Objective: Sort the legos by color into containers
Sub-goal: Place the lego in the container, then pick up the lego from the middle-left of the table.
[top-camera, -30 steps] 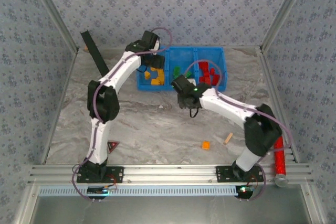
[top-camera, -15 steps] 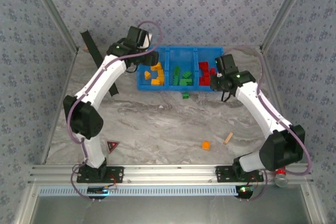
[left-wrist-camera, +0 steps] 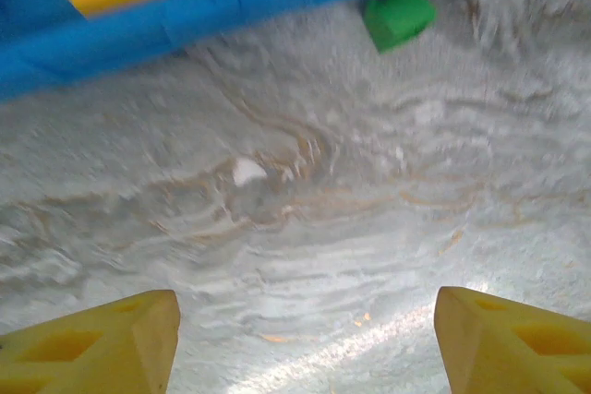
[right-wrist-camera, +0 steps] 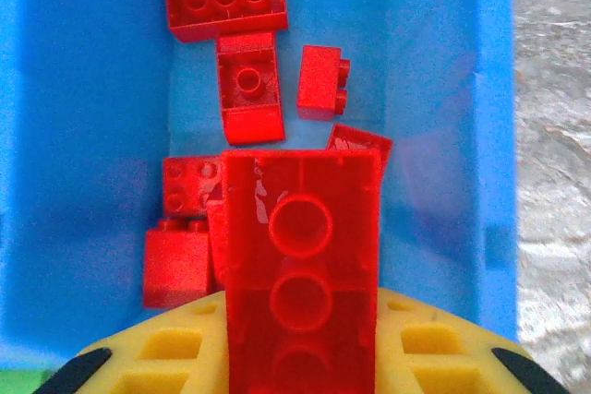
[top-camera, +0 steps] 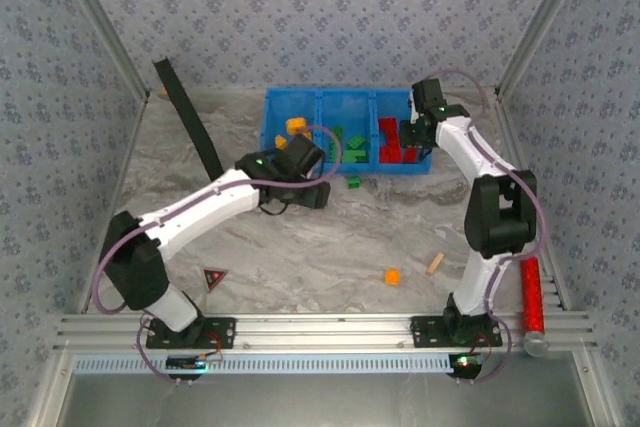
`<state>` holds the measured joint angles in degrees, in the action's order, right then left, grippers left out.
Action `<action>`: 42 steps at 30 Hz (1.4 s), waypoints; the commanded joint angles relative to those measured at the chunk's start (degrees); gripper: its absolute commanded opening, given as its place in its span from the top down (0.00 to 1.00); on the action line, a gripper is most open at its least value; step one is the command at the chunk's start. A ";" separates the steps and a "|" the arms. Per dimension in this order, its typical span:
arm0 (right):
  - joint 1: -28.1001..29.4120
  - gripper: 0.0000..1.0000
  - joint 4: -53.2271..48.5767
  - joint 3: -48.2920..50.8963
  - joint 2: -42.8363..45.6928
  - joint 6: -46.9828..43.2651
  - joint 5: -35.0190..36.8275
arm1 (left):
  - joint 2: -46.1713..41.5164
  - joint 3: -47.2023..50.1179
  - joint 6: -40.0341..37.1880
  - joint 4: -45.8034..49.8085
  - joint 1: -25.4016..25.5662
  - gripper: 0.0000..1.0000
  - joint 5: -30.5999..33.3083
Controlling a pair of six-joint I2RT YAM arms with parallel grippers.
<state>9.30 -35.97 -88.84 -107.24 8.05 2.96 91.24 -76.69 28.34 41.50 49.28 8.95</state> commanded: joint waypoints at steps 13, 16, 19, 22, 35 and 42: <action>-2.28 0.55 2.02 -5.45 -8.39 -3.65 -4.50 | 25.86 -14.93 8.48 -9.76 8.83 0.27 10.17; -2.50 0.46 3.53 -4.25 -7.40 -3.57 -5.27 | 29.77 -20.09 6.73 -7.00 8.82 0.27 12.85; -2.54 0.43 3.62 -3.82 -6.48 -3.31 -6.24 | 32.57 -23.88 5.52 -4.90 8.60 0.26 15.35; -2.52 0.43 3.80 -3.15 -5.04 -2.65 -7.69 | 34.37 -25.42 5.86 -4.81 8.04 0.26 15.83; -1.22 0.43 3.29 4.35 5.37 -1.02 -9.97 | 34.20 -24.26 9.83 -3.97 11.75 0.27 4.82; -0.71 0.43 1.91 3.85 6.79 -0.49 -9.77 | 30.13 -18.33 16.74 -4.56 18.14 0.26 -4.96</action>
<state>8.12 -32.34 -85.08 -101.89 6.63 -6.28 125.78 -96.88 40.58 35.92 65.84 9.67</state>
